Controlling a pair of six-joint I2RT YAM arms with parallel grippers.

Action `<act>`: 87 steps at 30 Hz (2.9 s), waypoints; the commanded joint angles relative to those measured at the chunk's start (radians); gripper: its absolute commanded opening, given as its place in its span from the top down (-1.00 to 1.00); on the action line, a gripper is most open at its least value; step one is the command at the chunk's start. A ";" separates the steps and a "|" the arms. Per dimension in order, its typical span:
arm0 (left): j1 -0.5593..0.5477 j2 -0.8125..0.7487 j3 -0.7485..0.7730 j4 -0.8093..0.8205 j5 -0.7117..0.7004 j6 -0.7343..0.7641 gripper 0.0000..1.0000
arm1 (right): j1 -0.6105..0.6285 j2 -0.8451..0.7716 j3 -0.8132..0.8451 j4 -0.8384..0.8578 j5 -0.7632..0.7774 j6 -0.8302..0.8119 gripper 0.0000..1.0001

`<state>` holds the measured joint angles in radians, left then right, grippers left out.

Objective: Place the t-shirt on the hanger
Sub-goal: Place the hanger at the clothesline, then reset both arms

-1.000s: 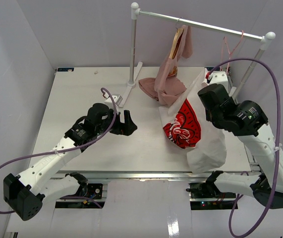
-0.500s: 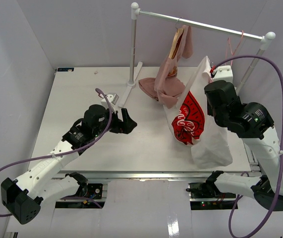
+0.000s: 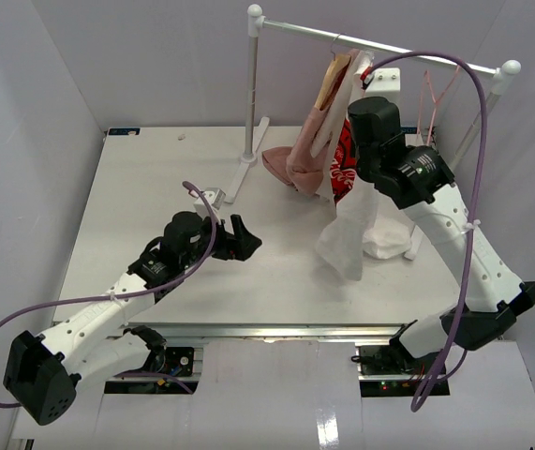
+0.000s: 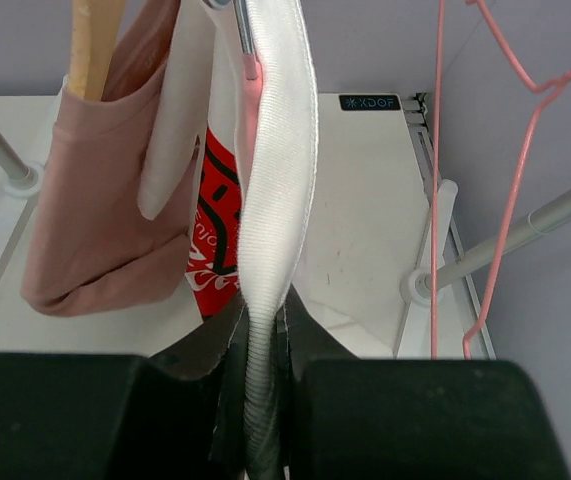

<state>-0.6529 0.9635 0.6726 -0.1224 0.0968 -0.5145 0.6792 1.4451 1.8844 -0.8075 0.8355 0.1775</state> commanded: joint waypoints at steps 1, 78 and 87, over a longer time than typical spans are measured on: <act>-0.025 -0.037 -0.034 0.094 0.106 -0.032 -0.96 | -0.051 0.000 0.086 0.223 0.057 -0.034 0.85; -0.044 -0.200 -0.339 0.318 -0.075 0.087 -0.96 | -0.250 -0.285 -0.278 0.168 -0.692 0.047 -0.80; -0.045 -0.267 -0.363 0.329 -0.082 0.103 -0.96 | 0.064 -0.477 -0.748 0.472 -0.645 -0.034 -0.80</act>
<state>-0.6960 0.7175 0.3199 0.1858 0.0318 -0.4311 0.6773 1.0080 1.2867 -0.5133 0.2020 0.1762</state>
